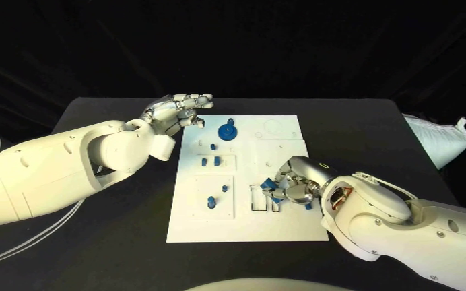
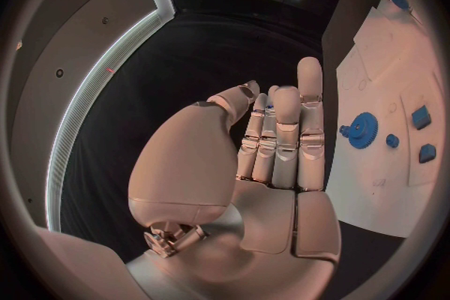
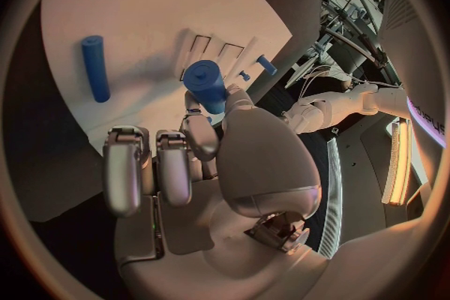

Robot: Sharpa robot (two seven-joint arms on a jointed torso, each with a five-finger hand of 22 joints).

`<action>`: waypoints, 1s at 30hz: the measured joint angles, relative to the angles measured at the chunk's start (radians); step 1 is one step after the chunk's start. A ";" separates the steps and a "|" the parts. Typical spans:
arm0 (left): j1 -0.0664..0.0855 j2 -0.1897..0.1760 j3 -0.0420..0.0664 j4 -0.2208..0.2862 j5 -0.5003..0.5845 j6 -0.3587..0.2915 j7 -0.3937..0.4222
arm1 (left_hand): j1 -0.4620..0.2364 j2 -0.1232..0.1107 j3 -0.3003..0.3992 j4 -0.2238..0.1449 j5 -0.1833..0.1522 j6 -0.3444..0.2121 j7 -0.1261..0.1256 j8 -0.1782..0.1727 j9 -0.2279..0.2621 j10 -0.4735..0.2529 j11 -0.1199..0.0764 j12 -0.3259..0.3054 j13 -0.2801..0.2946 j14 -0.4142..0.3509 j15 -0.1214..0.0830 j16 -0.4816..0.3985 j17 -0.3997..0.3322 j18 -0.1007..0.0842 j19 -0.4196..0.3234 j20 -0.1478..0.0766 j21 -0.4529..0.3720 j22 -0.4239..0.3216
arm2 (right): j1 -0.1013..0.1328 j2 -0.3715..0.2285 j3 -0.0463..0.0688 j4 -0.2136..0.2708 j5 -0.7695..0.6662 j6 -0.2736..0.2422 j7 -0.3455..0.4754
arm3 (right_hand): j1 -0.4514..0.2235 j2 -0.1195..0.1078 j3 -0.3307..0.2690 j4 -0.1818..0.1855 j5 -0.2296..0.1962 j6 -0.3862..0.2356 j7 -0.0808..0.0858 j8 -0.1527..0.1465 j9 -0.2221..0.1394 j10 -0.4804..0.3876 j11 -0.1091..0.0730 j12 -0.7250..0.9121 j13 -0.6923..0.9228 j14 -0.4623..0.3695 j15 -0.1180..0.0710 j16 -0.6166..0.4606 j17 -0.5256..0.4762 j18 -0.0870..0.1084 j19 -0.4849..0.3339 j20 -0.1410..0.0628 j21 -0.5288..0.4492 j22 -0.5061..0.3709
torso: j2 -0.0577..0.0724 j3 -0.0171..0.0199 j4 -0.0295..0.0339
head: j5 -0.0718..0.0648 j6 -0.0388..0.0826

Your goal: Assemble the parts on the task board

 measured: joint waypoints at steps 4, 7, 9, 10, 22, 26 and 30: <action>0.000 0.000 0.000 0.001 0.000 0.000 0.000 | 0.000 0.000 0.000 0.000 0.000 0.000 0.000 0.000 0.000 0.000 0.000 0.000 0.000 0.000 0.000 0.000 0.000 0.000 0.000 0.000 0.000 0.000 | -0.002 0.020 -0.001 -0.010 0.017 0.018 -0.002 | -0.016 0.016 -0.001 0.001 0.004 0.002 0.002 0.000 0.000 -0.002 -0.002 0.000 0.029 0.001 -0.006 0.000 0.000 0.000 0.000 -0.001 0.000 0.000 | 0.000 0.0000 -0.0006 | 0.001 -0.001; 0.000 0.000 0.000 0.001 0.000 0.000 0.000 | 0.000 0.000 0.000 0.000 0.000 0.000 0.000 0.000 0.000 0.000 0.000 0.000 0.000 0.000 0.000 0.000 0.000 0.000 0.000 0.000 0.000 0.000 | -0.002 0.029 -0.001 -0.015 0.024 0.031 -0.004 | -0.029 0.028 -0.003 0.002 0.005 0.002 0.002 0.000 0.000 -0.003 -0.003 0.000 0.051 0.001 -0.006 0.000 0.000 0.000 0.000 -0.007 0.000 0.000 | 0.000 0.0000 -0.0006 | 0.001 -0.002; 0.000 0.000 0.000 0.002 0.000 0.000 0.000 | 0.000 0.000 0.000 0.000 0.000 0.000 0.000 0.000 0.000 0.000 0.000 0.000 0.000 0.000 0.000 0.000 0.000 0.000 0.000 0.000 0.000 0.000 | -0.002 0.032 -0.001 -0.018 0.025 0.038 -0.006 | -0.037 0.035 -0.003 0.003 0.005 0.003 0.003 0.001 0.000 -0.003 -0.003 0.001 0.059 0.001 -0.006 0.000 0.000 0.000 0.000 -0.007 0.000 0.000 | 0.000 0.0001 -0.0007 | 0.001 -0.002; 0.000 0.000 0.000 0.002 0.000 0.000 0.000 | 0.000 0.000 0.000 0.000 0.000 0.000 0.000 0.000 0.000 0.000 0.000 0.000 0.000 0.000 0.000 0.000 0.000 0.000 0.000 0.000 0.000 0.000 | -0.002 0.034 -0.001 -0.018 0.025 0.041 -0.006 | -0.048 0.034 -0.003 0.003 0.005 0.004 0.004 0.003 0.000 -0.003 -0.003 0.001 0.065 0.003 -0.008 0.000 0.000 0.000 0.000 -0.007 0.000 0.000 | 0.000 0.0003 -0.0008 | 0.001 -0.002; 0.000 -0.001 0.000 0.003 0.000 0.001 0.000 | 0.000 0.000 0.000 0.000 0.000 0.000 0.000 0.000 0.000 0.000 0.000 0.000 0.000 0.000 0.000 0.000 0.000 0.000 0.000 0.000 0.000 0.000 | -0.002 0.048 -0.001 -0.029 0.010 0.074 -0.014 | -0.150 0.010 -0.066 0.004 -0.030 0.069 -0.036 0.021 0.117 0.035 -0.045 0.161 0.178 0.006 -0.026 -0.001 0.000 0.000 0.000 -0.014 0.000 0.000 | 0.000 0.0012 -0.0018 | 0.002 -0.004; 0.000 -0.001 0.000 0.003 0.000 0.001 -0.001 | 0.000 0.000 0.000 0.000 0.000 0.000 0.000 0.000 0.000 0.000 0.000 0.000 0.000 0.000 0.000 0.000 0.000 0.000 0.000 0.000 0.000 0.000 | -0.002 0.053 -0.001 -0.031 -0.002 0.079 -0.016 | -0.194 0.003 -0.114 0.004 -0.145 0.103 -0.069 0.015 0.132 0.038 -0.048 0.149 0.178 -0.003 -0.027 -0.001 0.000 0.000 0.000 -0.014 -0.003 0.000 | 0.000 0.0011 -0.0018 | 0.003 -0.005; 0.000 -0.002 0.000 0.003 0.000 0.001 -0.001 | 0.000 0.000 0.000 0.000 0.000 0.000 0.000 0.000 0.000 0.000 0.000 0.000 0.000 0.000 0.000 0.000 0.000 0.000 0.000 0.000 0.000 0.000 | -0.002 0.055 -0.001 -0.032 -0.015 0.082 -0.018 | -0.210 -0.005 -0.142 0.005 -0.194 0.098 -0.069 0.015 0.142 0.034 -0.048 0.143 0.178 0.001 -0.023 -0.001 0.000 0.000 0.000 -0.014 -0.004 0.000 | 0.000 0.0012 -0.0018 | 0.003 -0.005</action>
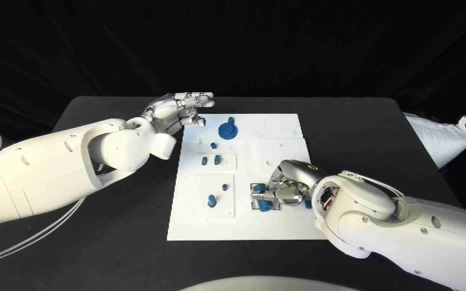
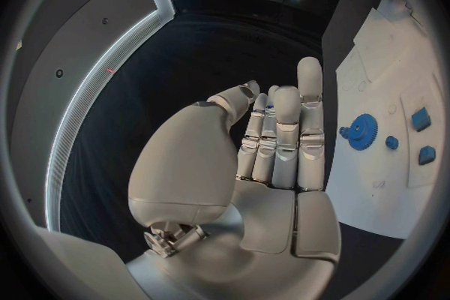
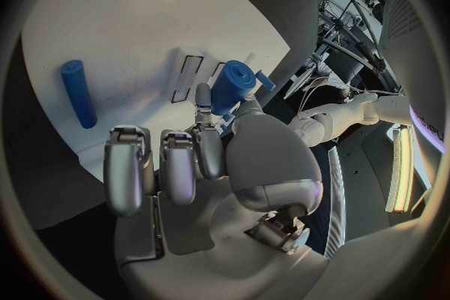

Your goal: Assemble the parts on the task board

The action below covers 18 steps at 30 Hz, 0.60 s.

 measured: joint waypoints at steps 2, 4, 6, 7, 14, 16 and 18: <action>0.000 0.000 0.000 0.000 0.000 0.000 0.000 | 0.000 0.000 0.000 0.000 0.000 0.000 0.000 0.000 0.000 0.000 0.000 0.000 0.000 0.000 0.000 0.000 0.000 0.000 0.000 0.000 0.000 0.000 | 0.000 0.000 0.000 -0.001 -0.008 0.000 -0.001 | -0.014 -0.002 -0.011 0.002 -0.022 0.000 0.000 0.000 0.005 0.000 0.000 -0.007 0.001 0.000 0.000 -0.004 0.000 0.000 0.000 0.000 -0.005 0.000 | 0.000 -0.0001 0.0001 | 0.000 -0.001; 0.000 -0.001 0.000 0.000 0.000 0.000 0.000 | 0.000 0.000 0.000 0.000 0.000 0.000 0.000 0.000 0.000 0.000 0.000 0.000 0.000 0.000 0.000 0.000 0.000 0.000 0.000 0.000 0.000 0.000 | 0.000 0.000 0.000 -0.002 -0.016 0.000 -0.001 | -0.025 -0.002 -0.019 0.001 -0.040 0.000 0.000 -0.004 0.009 0.000 0.000 -0.009 0.001 0.000 0.000 -0.004 0.000 0.000 0.000 0.000 -0.005 0.000 | 0.000 -0.0002 0.0002 | 0.001 -0.001; 0.000 -0.001 0.000 0.000 0.000 0.000 0.000 | 0.000 0.000 0.000 0.000 0.000 0.000 0.000 0.000 0.000 0.000 0.000 0.000 0.000 0.000 0.000 0.000 0.000 0.000 0.000 0.000 0.000 0.000 | 0.000 0.000 0.000 -0.003 -0.025 0.000 -0.002 | -0.034 -0.010 -0.024 0.002 -0.058 -0.003 0.003 -0.004 0.013 0.000 0.000 -0.016 0.001 0.000 0.000 -0.004 0.000 0.000 0.000 0.000 -0.005 0.000 | 0.000 -0.0005 0.0001 | 0.001 -0.001; 0.000 -0.001 0.000 0.000 0.000 0.000 0.000 | 0.000 0.000 0.000 0.000 0.000 0.000 0.000 0.000 0.000 0.000 0.000 0.000 0.000 0.000 0.000 0.000 0.000 0.000 0.000 0.000 0.000 0.000 | 0.000 0.000 0.000 -0.003 -0.029 -0.001 -0.002 | -0.047 -0.010 -0.027 0.000 -0.068 -0.003 0.003 -0.004 0.015 0.000 0.000 -0.016 0.001 0.000 0.000 -0.007 0.000 0.000 0.000 0.000 -0.006 0.000 | 0.000 -0.0005 0.0001 | 0.001 0.000; 0.000 -0.001 0.000 0.000 0.000 0.001 -0.001 | 0.000 0.000 0.000 0.000 0.000 0.000 0.000 0.000 0.000 0.000 0.000 0.000 0.000 0.000 0.000 0.000 0.000 0.000 0.000 0.000 0.000 0.000 | 0.000 -0.003 0.000 0.000 -0.059 -0.013 -0.003 | -0.066 -0.027 -0.031 0.004 -0.087 -0.007 0.000 -0.008 0.022 0.000 0.000 -0.023 0.001 0.000 0.000 -0.010 0.000 0.000 0.000 0.000 -0.009 0.000 | 0.000 0.0000 0.0001 | -0.001 0.002; 0.000 -0.002 0.000 0.000 0.000 0.001 -0.001 | 0.000 0.000 0.000 0.000 0.000 0.000 0.000 0.000 0.000 0.000 0.000 0.000 0.000 0.000 0.000 0.000 0.000 0.000 0.000 0.000 0.000 0.000 | 0.000 -0.008 0.000 0.008 -0.067 -0.019 -0.003 | -0.063 -0.030 -0.027 0.000 -0.084 -0.007 0.000 -0.008 0.026 0.000 0.000 -0.023 0.001 0.000 0.000 -0.010 0.000 0.000 0.000 0.000 -0.009 0.000 | 0.000 0.0002 0.0005 | -0.002 0.002; 0.000 -0.002 0.000 0.000 0.000 0.001 -0.001 | 0.000 0.000 0.000 0.000 0.000 0.000 0.000 0.000 0.000 0.000 0.000 0.000 0.000 0.000 0.000 0.000 0.000 0.000 0.000 0.000 0.000 0.000 | 0.000 -0.014 0.001 0.018 -0.074 -0.024 -0.003 | -0.025 -0.031 -0.016 -0.007 -0.071 -0.007 0.000 -0.011 0.031 0.000 0.000 -0.023 0.001 0.000 0.000 -0.010 0.000 0.000 0.000 0.000 -0.009 0.000 | 0.000 0.0005 0.0006 | -0.002 0.002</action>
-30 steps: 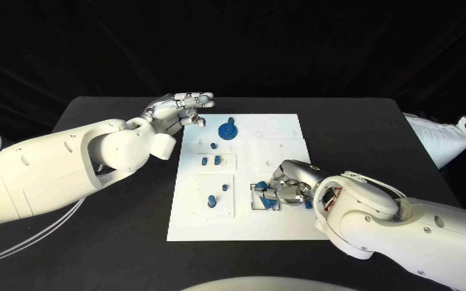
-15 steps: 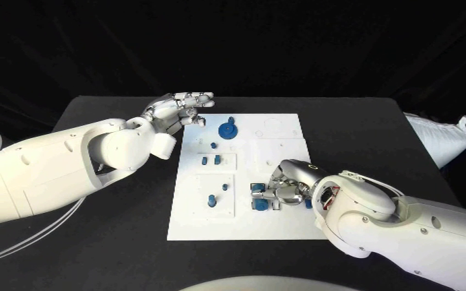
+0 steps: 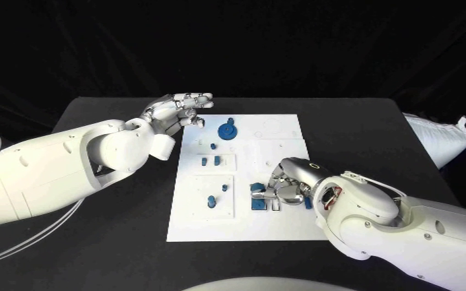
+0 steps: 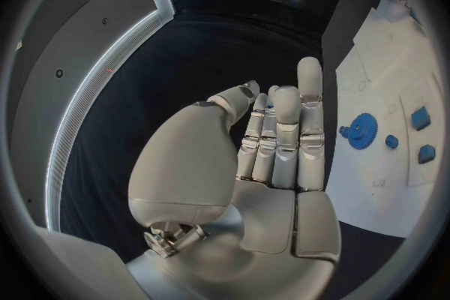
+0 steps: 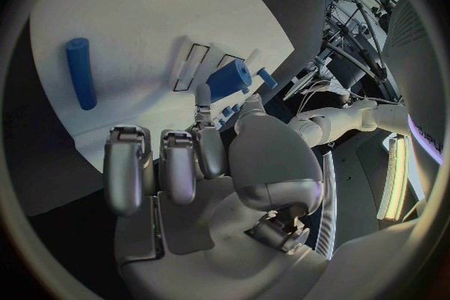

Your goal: Assemble the parts on the task board

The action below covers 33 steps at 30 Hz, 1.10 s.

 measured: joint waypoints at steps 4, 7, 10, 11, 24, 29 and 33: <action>0.000 -0.001 0.000 0.000 0.000 0.000 0.000 | 0.000 0.000 -0.001 -0.001 0.000 0.000 0.000 0.000 0.000 0.000 0.000 0.009 0.000 0.000 0.000 0.000 -0.004 0.000 0.000 0.000 0.000 -0.002 | -0.001 -0.009 0.000 0.013 -0.007 -0.004 0.002 | 0.126 0.003 0.036 -0.044 0.023 0.000 0.000 -0.001 0.010 0.000 0.000 0.000 0.002 0.000 0.000 0.000 0.000 0.000 0.000 0.000 0.000 0.000 | 0.000 0.0003 -0.0002 | 0.001 0.000; 0.000 -0.001 0.000 0.000 0.000 0.001 0.000 | 0.000 0.000 -0.003 -0.003 0.000 0.000 0.000 0.000 0.000 0.000 0.000 0.009 0.000 0.000 0.000 0.000 -0.004 0.000 0.000 0.000 0.000 -0.002 | -0.001 -0.009 0.001 0.017 -0.010 -0.004 0.004 | 0.170 -0.006 0.046 -0.073 0.020 0.000 0.000 -0.001 0.014 0.000 0.000 0.007 0.006 0.000 0.000 0.000 0.000 0.000 0.000 0.000 0.000 0.001 | 0.000 0.0001 -0.0007 | 0.002 -0.002; 0.000 -0.001 0.000 0.000 0.000 0.001 -0.001 | 0.000 0.000 -0.003 -0.003 0.000 0.000 0.000 0.000 0.000 0.000 0.000 0.009 0.000 0.000 0.000 0.000 -0.004 0.000 0.000 0.000 0.000 -0.002 | -0.001 -0.006 0.002 0.016 -0.013 -0.003 0.005 | 0.198 -0.003 0.053 -0.087 0.013 0.000 0.000 -0.005 0.016 -0.002 0.002 0.009 0.006 0.000 0.000 0.000 0.000 0.000 0.000 0.000 0.000 0.001 | 0.000 0.0001 -0.0009 | 0.002 -0.003; 0.000 -0.001 0.000 0.000 0.000 0.001 -0.001 | 0.000 0.000 -0.003 -0.003 0.000 0.000 0.000 0.000 0.000 0.000 0.000 0.009 0.000 0.000 0.000 0.000 -0.004 0.000 0.000 0.000 0.000 -0.002 | -0.002 -0.006 0.001 0.015 -0.013 -0.002 0.005 | 0.199 -0.002 0.053 -0.087 0.013 0.000 0.000 -0.005 0.016 -0.002 0.002 0.007 0.006 0.000 0.000 0.000 0.000 0.000 0.000 0.000 0.000 0.001 | 0.000 0.0001 -0.0009 | 0.002 -0.003; 0.000 -0.001 0.000 -0.001 0.000 0.002 -0.002 | 0.000 0.000 -0.003 -0.003 0.000 0.000 0.000 0.000 0.000 0.000 0.000 0.009 0.000 0.000 0.000 0.000 -0.004 0.000 0.000 0.000 0.000 -0.002 | -0.009 0.014 0.001 -0.017 -0.016 0.013 0.005 | 0.213 0.013 0.053 -0.087 0.013 0.000 0.000 -0.005 0.019 -0.005 0.006 0.012 0.006 0.000 0.000 0.000 0.001 0.000 0.000 0.000 0.000 0.001 | 0.000 -0.0005 0.0007 | 0.002 -0.003; 0.000 -0.001 0.000 -0.001 0.000 0.003 -0.003 | 0.000 0.000 -0.003 -0.003 0.000 0.000 0.000 0.000 0.000 0.000 0.000 0.009 0.000 0.000 0.000 0.000 -0.004 0.000 0.000 0.000 0.000 -0.002 | -0.013 -0.008 0.001 -0.001 -0.016 -0.002 0.010 | 0.214 0.014 0.051 -0.085 0.039 -0.005 0.005 -0.013 0.021 -0.005 0.006 0.009 0.006 0.000 0.000 0.000 0.001 0.000 0.000 0.000 0.000 0.001 | 0.000 0.0000 0.0000 | 0.002 -0.003; 0.000 -0.002 0.000 -0.002 0.000 0.003 -0.003 | 0.000 0.000 -0.003 -0.003 0.000 0.000 0.000 0.000 0.000 0.000 0.000 0.009 0.000 0.000 0.000 0.000 -0.004 0.000 0.000 0.000 0.000 -0.002 | -0.014 -0.057 0.002 0.029 -0.003 -0.035 0.026 | 0.210 0.019 0.037 -0.072 0.056 -0.038 0.016 -0.038 0.017 -0.004 0.008 0.000 0.010 -0.002 0.009 0.000 0.001 0.000 0.000 0.000 0.000 0.001 | -0.001 0.0001 -0.0013 | 0.001 -0.002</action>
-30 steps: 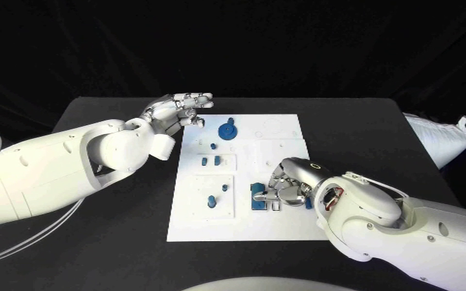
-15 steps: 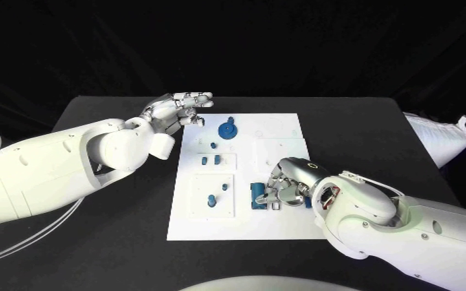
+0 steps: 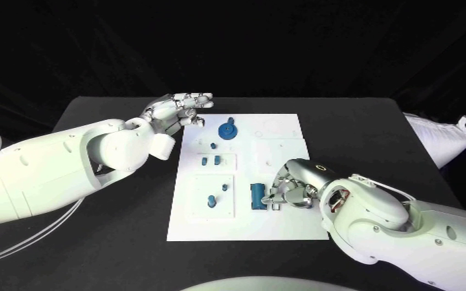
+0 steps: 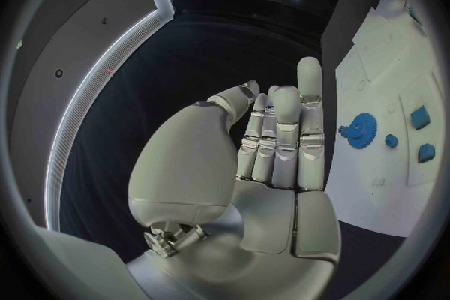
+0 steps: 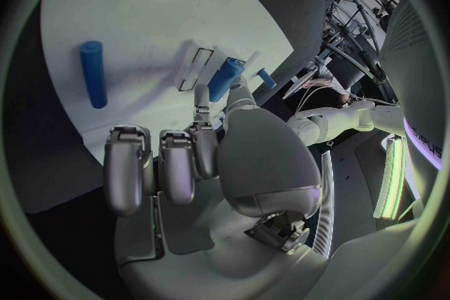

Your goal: Assemble the parts on the task board

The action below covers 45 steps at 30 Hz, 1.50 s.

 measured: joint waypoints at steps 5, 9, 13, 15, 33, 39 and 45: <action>0.000 -0.001 0.000 0.000 0.000 0.000 0.000 | 0.000 0.000 0.000 0.000 0.000 0.000 0.000 0.000 0.000 0.000 0.000 0.000 0.000 0.000 0.000 0.000 0.000 0.000 0.000 0.000 0.000 0.000 | 0.012 -0.078 0.004 0.038 0.041 -0.039 0.032 | 0.000 0.000 0.000 0.000 0.019 -0.050 0.022 -0.045 -0.020 0.000 0.021 -0.028 0.019 0.003 0.014 0.000 0.000 0.000 -0.001 0.011 0.000 0.000 | -0.001 -0.0005 -0.0004 | -0.007 0.002; 0.000 -0.002 0.000 0.001 0.000 0.000 -0.001 | 0.000 0.000 0.000 0.000 0.000 0.000 0.000 0.000 0.000 0.000 0.000 0.000 0.000 0.000 0.000 0.000 0.000 0.000 0.000 0.000 0.000 0.000 | 0.020 -0.144 0.005 0.051 0.070 -0.050 0.051 | 0.007 -0.001 0.004 -0.004 0.038 -0.065 0.037 -0.076 -0.043 0.000 0.031 -0.043 0.020 0.004 0.025 0.000 0.000 0.000 0.002 0.020 0.000 0.000 | 0.000 -0.0011 -0.0007 | -0.015 0.005; 0.000 -0.002 0.000 0.003 0.000 0.000 -0.001 | 0.000 0.000 0.000 0.000 0.000 0.000 0.000 0.000 0.000 0.000 0.000 0.000 0.000 0.000 0.000 0.000 0.000 0.000 0.000 0.000 0.000 0.000 | 0.022 -0.189 0.004 0.045 0.081 -0.046 0.058 | 0.026 0.014 0.009 -0.009 0.043 -0.065 0.037 -0.082 -0.056 -0.002 0.033 -0.050 0.087 0.002 0.027 0.000 0.000 0.000 -0.002 0.024 0.000 0.000 | 0.000 -0.0012 -0.0015 | -0.024 0.008; 0.000 -0.003 0.000 0.004 0.000 0.000 -0.001 | 0.000 0.000 0.000 0.000 0.000 0.000 0.000 0.000 0.000 -0.002 0.002 0.000 0.000 0.000 0.000 0.000 -0.001 0.000 0.000 0.000 0.000 0.000 | 0.021 -0.200 0.002 0.041 0.079 -0.041 0.059 | 0.030 0.018 0.009 -0.009 0.043 -0.065 0.037 -0.086 -0.058 -0.002 0.033 -0.051 0.099 0.000 0.029 0.000 0.000 0.000 -0.002 0.024 0.000 0.000 | 0.001 -0.0007 -0.0021 | -0.028 0.008; -0.001 -0.002 -0.001 0.009 0.000 0.001 -0.001 | 0.000 0.000 0.000 0.000 0.000 0.000 0.000 0.000 0.000 -0.004 0.004 0.000 0.000 -0.001 0.001 0.000 -0.002 0.000 0.000 0.000 0.000 -0.001 | -0.012 -0.177 -0.004 -0.004 -0.014 0.008 0.027 | 0.054 0.042 0.027 -0.015 0.060 -0.043 0.034 -0.090 -0.076 -0.007 0.039 -0.050 0.150 0.002 0.031 0.000 0.000 0.000 -0.002 0.024 0.000 0.000 | 0.000 0.0002 0.0008 | -0.040 0.008; -0.001 -0.003 -0.001 0.009 0.000 0.001 -0.001 | 0.000 0.000 0.000 0.000 0.000 0.000 0.000 0.000 0.000 -0.004 0.004 0.000 0.000 -0.001 0.002 0.000 -0.002 0.000 0.000 0.000 0.000 -0.001 | -0.016 -0.163 -0.005 -0.017 -0.035 0.026 0.019 | 0.054 0.042 0.033 -0.021 0.060 -0.043 0.033 -0.094 -0.081 -0.006 0.038 -0.048 0.150 0.002 0.031 0.000 0.000 0.000 -0.002 0.024 -0.004 0.000 | 0.000 0.0001 0.0006 | -0.038 0.007; -0.001 -0.003 -0.001 0.009 0.000 0.001 -0.001 | 0.000 0.000 0.000 0.000 0.000 0.000 0.000 0.000 0.000 -0.004 0.004 0.000 0.000 -0.001 0.001 0.000 -0.002 0.000 0.000 0.000 0.000 -0.001 | -0.019 -0.147 0.000 -0.026 -0.068 0.045 0.014 | 0.069 0.037 0.052 -0.036 0.024 -0.025 0.030 -0.100 -0.090 -0.005 0.037 -0.052 0.164 0.002 0.031 0.000 0.000 0.000 -0.002 0.024 -0.004 -0.001 | 0.000 0.0000 0.0004 | -0.036 0.006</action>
